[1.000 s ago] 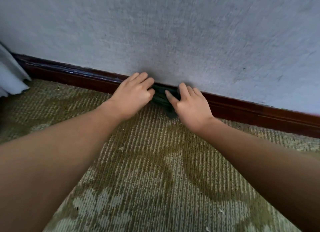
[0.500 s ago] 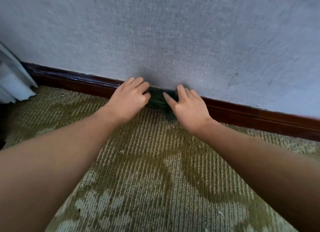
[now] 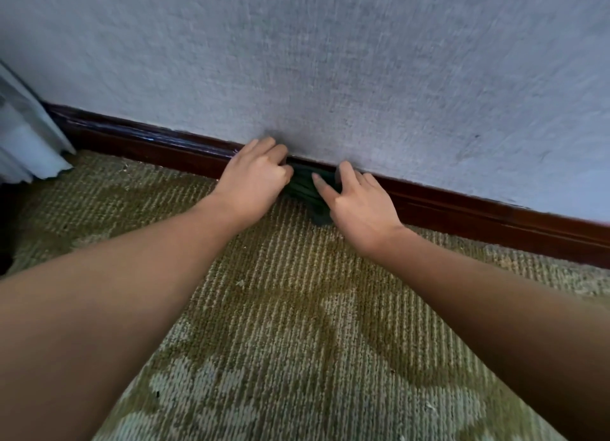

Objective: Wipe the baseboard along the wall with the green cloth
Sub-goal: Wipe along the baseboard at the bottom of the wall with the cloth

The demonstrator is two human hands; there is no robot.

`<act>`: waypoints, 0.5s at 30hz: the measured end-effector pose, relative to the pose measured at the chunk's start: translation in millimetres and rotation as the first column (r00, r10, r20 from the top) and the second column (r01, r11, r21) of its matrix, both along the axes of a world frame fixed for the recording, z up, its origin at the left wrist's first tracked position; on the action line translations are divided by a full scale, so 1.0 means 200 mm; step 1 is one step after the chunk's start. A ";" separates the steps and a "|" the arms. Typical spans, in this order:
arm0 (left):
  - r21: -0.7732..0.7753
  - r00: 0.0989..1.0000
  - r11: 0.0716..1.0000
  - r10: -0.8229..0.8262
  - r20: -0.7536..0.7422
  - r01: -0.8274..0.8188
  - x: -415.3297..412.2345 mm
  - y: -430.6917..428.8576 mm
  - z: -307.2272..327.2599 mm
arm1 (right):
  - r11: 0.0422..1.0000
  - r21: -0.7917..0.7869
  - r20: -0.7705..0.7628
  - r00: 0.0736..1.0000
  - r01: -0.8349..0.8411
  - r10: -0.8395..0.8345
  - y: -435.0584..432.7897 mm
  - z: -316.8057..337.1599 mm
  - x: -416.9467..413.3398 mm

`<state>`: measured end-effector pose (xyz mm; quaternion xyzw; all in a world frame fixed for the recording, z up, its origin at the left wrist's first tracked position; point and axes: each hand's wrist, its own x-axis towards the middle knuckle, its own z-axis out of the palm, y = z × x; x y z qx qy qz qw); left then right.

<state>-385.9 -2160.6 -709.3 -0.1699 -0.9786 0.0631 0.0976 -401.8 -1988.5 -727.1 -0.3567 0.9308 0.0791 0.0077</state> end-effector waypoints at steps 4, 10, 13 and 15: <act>-0.093 0.998 0.994 -0.064 -0.015 0.062 0.04 0.05 0.03 | 0.997 0.044 -0.039 0.997 -0.058 0.060 0.03 0.03 -0.02; -0.116 0.995 0.988 -0.102 0.014 0.103 0.04 0.10 0.02 | 0.996 0.073 -0.037 0.998 -0.051 0.054 0.08 0.03 -0.02; -0.133 0.989 0.981 -0.131 0.063 0.138 0.04 0.10 0.01 | 0.996 0.077 -0.104 0.993 -0.040 0.048 0.09 0.02 -0.01; -0.147 0.987 0.977 -0.144 0.068 0.153 0.03 0.09 0.00 | 0.998 0.040 -0.112 0.993 -0.040 0.045 0.09 0.01 -0.03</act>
